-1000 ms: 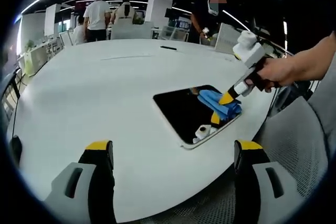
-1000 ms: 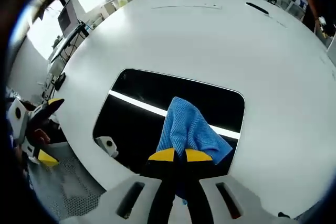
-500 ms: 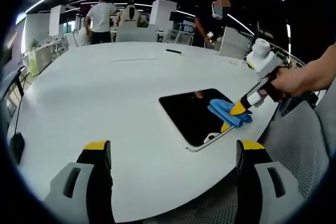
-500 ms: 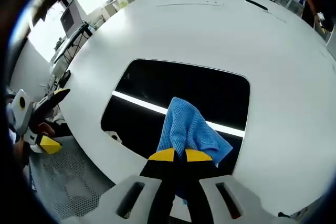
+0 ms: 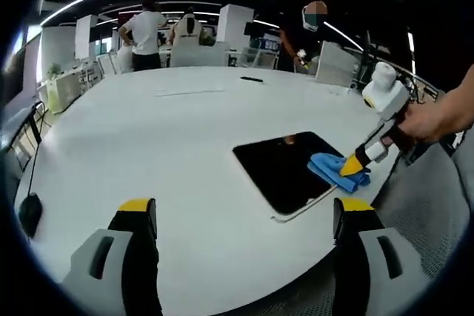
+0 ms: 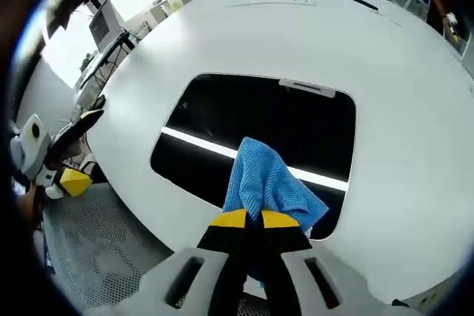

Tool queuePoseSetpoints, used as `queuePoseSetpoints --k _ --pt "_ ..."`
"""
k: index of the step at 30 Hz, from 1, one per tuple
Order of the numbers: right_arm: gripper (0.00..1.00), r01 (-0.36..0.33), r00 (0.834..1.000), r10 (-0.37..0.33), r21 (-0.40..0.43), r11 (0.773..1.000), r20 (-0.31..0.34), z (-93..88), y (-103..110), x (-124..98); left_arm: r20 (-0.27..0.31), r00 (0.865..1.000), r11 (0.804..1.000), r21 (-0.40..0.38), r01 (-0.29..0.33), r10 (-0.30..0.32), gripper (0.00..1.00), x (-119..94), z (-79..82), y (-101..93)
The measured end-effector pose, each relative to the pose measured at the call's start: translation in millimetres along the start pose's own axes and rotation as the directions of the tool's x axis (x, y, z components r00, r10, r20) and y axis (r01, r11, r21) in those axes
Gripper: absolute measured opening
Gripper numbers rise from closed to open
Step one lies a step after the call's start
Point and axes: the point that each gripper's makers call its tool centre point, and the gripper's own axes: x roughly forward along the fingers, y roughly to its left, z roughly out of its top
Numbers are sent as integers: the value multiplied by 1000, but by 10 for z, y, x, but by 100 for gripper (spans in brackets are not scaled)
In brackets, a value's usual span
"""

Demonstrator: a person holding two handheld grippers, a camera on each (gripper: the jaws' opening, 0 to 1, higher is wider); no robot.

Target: Wipe the mirror surface with the cleaning cloth until all visible marks leave the cleaned area.

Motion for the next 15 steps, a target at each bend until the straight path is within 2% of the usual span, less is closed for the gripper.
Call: queuePoseSetpoints --k 1,2,4,6,9,15 --pt "0 0 1000 0 0 1000 0 3 -2 1 -37 999 1000 -18 15 -15 99 1 -66 -25" --pt "0 0 1000 0 -1 1000 1 6 -3 2 -46 999 1000 -20 20 -21 99 4 -81 -31" --pt "0 0 1000 0 5 1000 5 4 1 1 -26 1000 1000 -9 9 -9 99 -4 -62 -3" --pt "0 -1 1000 1 7 1000 5 -9 10 -3 -40 999 1000 17 -7 8 99 -24 -107 26" --pt "0 2 1000 -2 5 1000 4 -13 14 -3 -42 999 1000 -21 -22 21 99 -31 -102 53" --pt "0 -7 1000 7 -16 1000 8 -14 14 -1 -50 999 1000 -1 2 -2 99 -2 -87 -4"
